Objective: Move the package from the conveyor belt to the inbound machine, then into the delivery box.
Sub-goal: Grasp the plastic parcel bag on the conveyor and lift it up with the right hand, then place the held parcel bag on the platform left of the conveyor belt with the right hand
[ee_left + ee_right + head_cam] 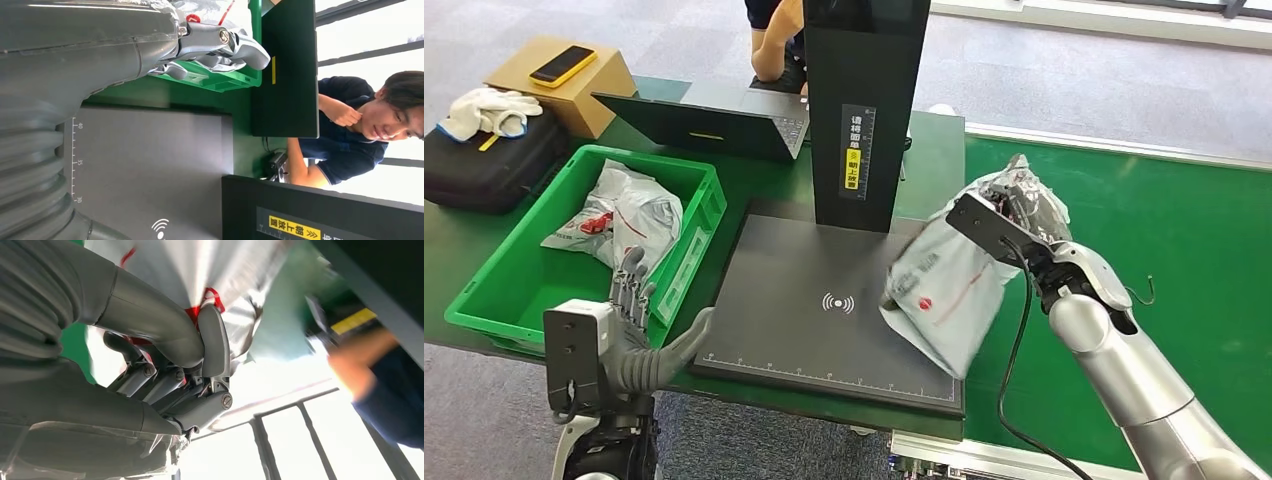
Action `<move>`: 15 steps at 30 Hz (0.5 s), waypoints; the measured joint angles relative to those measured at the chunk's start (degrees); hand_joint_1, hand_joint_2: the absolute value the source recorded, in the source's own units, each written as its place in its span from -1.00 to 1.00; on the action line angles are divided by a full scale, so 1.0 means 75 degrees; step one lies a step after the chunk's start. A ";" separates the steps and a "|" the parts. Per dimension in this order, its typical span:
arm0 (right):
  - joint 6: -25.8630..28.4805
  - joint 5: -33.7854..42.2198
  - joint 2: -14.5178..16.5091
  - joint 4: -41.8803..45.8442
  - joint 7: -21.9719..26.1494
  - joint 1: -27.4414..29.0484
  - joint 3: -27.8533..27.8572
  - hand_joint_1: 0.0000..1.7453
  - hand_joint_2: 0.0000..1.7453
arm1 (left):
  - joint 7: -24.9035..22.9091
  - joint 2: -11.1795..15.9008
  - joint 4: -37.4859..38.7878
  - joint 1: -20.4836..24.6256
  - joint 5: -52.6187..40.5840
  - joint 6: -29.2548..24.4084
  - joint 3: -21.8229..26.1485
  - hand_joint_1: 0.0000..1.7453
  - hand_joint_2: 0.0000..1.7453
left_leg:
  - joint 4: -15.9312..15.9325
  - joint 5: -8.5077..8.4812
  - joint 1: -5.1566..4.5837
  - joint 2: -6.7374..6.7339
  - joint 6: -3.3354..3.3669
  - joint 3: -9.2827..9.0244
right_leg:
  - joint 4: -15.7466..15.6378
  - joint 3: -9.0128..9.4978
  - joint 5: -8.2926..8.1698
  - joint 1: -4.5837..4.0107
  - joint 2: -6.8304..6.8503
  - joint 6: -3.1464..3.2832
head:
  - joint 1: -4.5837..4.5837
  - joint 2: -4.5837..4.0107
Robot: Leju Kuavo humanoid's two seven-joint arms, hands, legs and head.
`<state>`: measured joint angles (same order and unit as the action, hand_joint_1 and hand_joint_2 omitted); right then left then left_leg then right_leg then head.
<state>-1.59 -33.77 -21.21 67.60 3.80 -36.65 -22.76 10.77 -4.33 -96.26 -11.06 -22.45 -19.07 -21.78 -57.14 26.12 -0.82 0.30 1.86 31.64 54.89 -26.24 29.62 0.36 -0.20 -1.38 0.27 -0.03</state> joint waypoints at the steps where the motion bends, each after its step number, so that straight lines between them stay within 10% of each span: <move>1: 0.0053 -0.0035 0.0046 0.0152 0.0041 0.0019 0.0114 1.00 1.00 | 0.0012 0.0000 0.0000 -0.0001 0.0000 0.0002 0.0001 -1.00 1.00 | 0.0000 0.0000 0.0000 0.0000 0.0000 0.0000 | 0.0000 0.0000 0.0000 0.0000 0.0001 0.0000 | 0.0000 0.0000; 15: 0.0210 -0.0322 0.0927 0.1484 0.0330 0.0072 0.0750 1.00 1.00 | 0.0117 -0.0048 0.0008 0.0096 -0.0064 0.0190 0.0001 -1.00 1.00 | 0.0000 -0.0002 0.0000 0.0001 -0.0003 0.0005 | 0.0001 -0.0007 0.0000 0.0000 0.0001 0.0000 | -0.0001 0.0000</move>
<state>-0.02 -36.19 -14.26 78.73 6.27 -36.11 -17.14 11.65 -4.69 -96.20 -10.34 -22.93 -17.64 -21.77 -57.14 26.10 -0.82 0.31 1.84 31.68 54.90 -26.29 29.62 0.35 -0.20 -1.37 0.26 -0.03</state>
